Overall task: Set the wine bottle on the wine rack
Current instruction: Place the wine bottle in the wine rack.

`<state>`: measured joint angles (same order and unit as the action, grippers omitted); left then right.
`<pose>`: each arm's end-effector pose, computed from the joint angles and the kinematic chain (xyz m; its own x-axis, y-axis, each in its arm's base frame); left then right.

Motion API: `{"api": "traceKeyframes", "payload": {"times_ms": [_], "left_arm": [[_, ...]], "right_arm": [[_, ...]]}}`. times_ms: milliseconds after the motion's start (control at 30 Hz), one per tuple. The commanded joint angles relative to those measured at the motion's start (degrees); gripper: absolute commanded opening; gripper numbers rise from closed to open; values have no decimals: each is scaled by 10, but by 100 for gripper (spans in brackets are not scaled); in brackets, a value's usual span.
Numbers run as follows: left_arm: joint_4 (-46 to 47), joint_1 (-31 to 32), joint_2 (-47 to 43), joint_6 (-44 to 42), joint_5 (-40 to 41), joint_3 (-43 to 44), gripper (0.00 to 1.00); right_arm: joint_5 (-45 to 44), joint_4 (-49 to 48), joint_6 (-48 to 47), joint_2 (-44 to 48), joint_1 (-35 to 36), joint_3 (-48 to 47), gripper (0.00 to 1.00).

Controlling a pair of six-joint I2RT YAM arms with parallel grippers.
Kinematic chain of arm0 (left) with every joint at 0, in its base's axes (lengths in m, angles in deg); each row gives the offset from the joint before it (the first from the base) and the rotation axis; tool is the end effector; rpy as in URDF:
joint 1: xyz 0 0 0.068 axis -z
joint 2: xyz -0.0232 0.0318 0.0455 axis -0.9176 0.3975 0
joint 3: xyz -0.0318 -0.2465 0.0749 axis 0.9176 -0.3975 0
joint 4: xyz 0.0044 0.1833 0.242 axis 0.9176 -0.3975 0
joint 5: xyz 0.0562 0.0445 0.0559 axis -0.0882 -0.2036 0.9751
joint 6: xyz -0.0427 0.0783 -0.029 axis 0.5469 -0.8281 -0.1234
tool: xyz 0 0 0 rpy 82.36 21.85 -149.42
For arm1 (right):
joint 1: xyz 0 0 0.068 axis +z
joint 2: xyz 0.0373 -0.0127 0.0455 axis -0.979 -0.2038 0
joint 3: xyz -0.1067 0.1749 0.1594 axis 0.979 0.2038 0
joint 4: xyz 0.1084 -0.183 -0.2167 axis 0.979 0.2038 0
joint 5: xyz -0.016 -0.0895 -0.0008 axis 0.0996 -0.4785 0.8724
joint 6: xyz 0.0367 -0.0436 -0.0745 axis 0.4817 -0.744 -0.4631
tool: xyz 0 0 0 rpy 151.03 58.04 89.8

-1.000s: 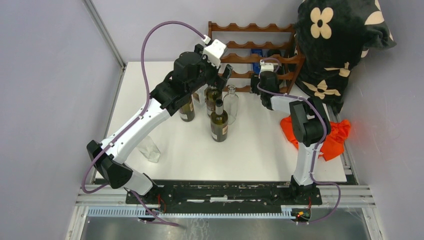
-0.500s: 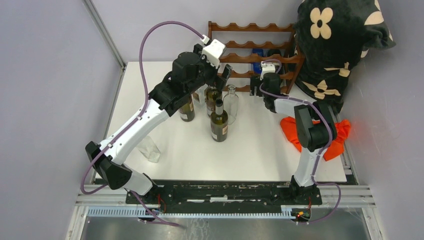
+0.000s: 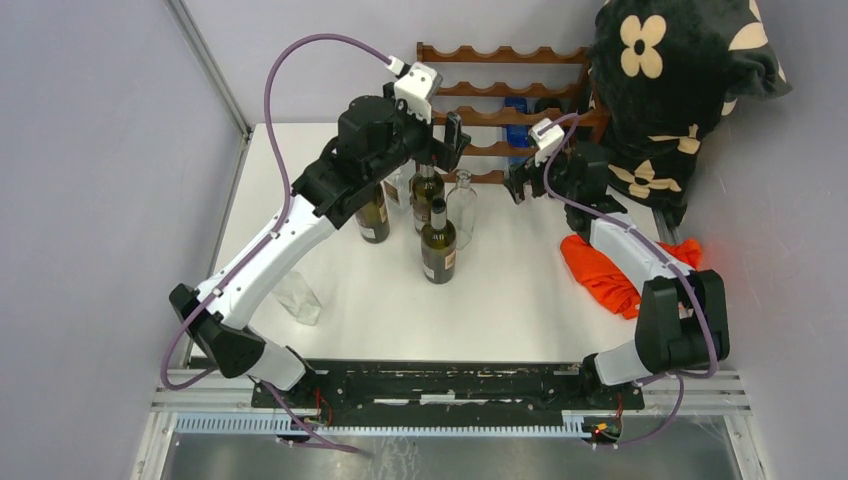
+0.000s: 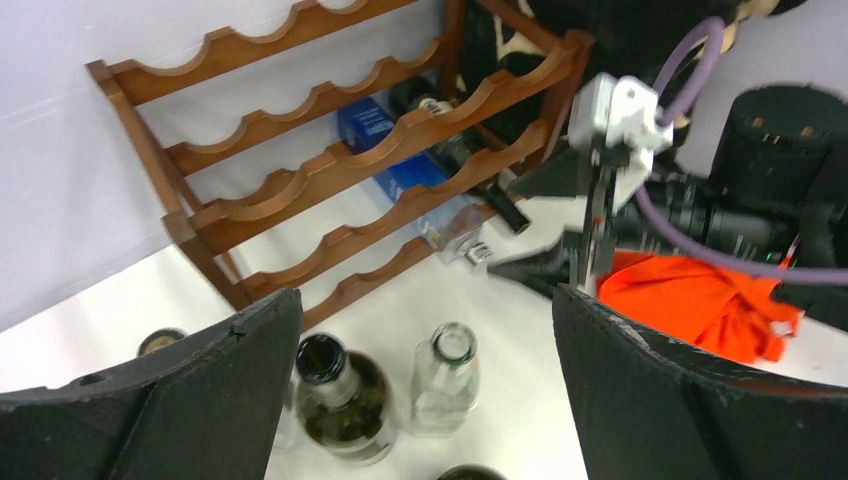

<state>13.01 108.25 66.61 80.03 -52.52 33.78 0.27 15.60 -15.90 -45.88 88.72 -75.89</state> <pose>0.3212 -0.2786 0.4544 -0.1055 0.0624 -0.9925 0.6136 0.7894 -0.0156 0.4195 0.1055 0.2366 -0.1715 -0.1864 -0.9674 -0.5147 0.8542 -0.0733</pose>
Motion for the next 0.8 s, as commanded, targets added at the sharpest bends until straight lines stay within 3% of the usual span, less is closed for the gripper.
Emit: {"api": "traceKeyframes", "payload": {"times_ms": [0,167,300,533,767], "left_arm": [[-11,-31,43,101,-50,91,99],[-6,-130,116,212,-100,175,97],[11,-199,188,290,-99,223,85],[-16,-230,325,298,-88,347,79],[4,-234,385,316,-124,358,76]], "right_arm": [[173,85,-75,58,-24,17,94],[243,164,-96,95,-56,5,95],[265,208,-104,129,-70,6,96],[265,244,-116,184,-91,32,96],[264,244,-97,207,-102,49,97]]}}
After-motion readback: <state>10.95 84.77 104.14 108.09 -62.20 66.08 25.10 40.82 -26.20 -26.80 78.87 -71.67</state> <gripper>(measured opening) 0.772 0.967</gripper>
